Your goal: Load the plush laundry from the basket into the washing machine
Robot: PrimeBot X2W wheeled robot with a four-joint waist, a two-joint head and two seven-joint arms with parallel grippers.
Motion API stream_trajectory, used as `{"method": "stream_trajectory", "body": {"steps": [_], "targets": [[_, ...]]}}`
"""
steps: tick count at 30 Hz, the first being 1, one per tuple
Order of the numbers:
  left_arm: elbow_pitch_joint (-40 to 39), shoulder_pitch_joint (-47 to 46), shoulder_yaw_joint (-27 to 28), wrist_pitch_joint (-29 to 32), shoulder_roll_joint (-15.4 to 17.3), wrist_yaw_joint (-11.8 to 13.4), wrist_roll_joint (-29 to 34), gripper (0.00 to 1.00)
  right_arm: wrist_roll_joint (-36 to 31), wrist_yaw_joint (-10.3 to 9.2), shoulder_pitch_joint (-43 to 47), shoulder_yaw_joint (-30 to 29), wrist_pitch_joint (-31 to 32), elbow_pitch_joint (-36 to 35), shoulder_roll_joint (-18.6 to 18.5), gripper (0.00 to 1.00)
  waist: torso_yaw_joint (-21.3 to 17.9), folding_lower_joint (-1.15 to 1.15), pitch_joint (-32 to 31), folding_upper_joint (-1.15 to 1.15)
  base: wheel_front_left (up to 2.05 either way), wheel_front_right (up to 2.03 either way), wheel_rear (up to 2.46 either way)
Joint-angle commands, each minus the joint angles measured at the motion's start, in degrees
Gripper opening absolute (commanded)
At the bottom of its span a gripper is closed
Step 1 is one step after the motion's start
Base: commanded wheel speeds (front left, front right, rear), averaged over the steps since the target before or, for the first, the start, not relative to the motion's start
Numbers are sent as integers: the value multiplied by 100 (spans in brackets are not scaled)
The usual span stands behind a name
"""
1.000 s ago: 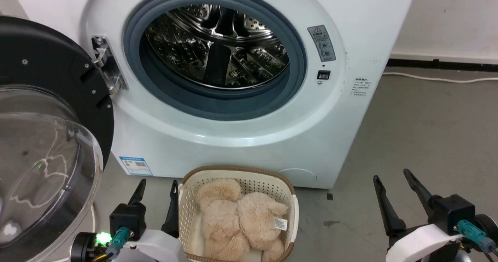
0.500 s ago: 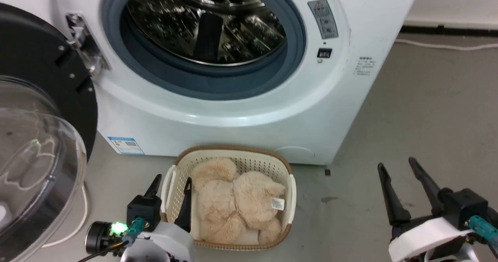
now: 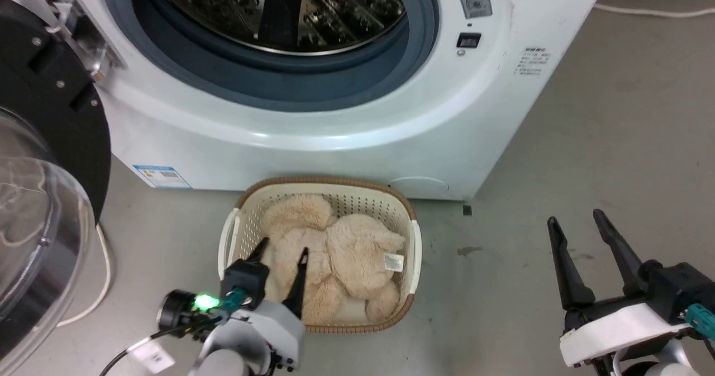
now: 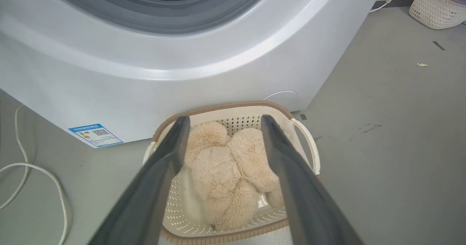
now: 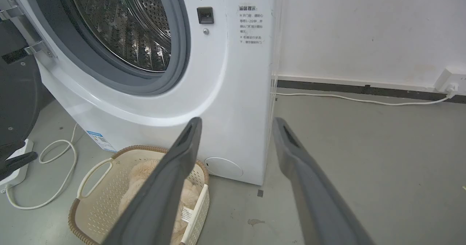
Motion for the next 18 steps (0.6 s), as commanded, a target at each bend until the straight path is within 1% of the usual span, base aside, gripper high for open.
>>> {"method": "stream_trajectory", "body": {"steps": [1, 9, 15, 18], "targets": [[158, -172, -131, -52, 49, -38, -66, 100, 69, 1, -122, -6, -62, -60, 10, 100, -18, -1, 99, 0, 0, 0, 0], [810, -663, -888, -99, 144, -88, -524, 100, 192, 2, -197, -1, -157, -127, 12, 100, -72, -1, 435, 0, 0, 0, 0], [1228, -1045, -1404, 96, 238, -126, -989, 100, 293, 2, -268, -2, -229, -185, 13, 100, -113, -1, 734, 0, 0, 0, 0], [1494, -1261, -1570, 178, 320, -144, -1179, 100, 353, 2, -303, 9, -265, -218, 14, 100, -141, -1, 886, 0, 0, 0, 0]]}}
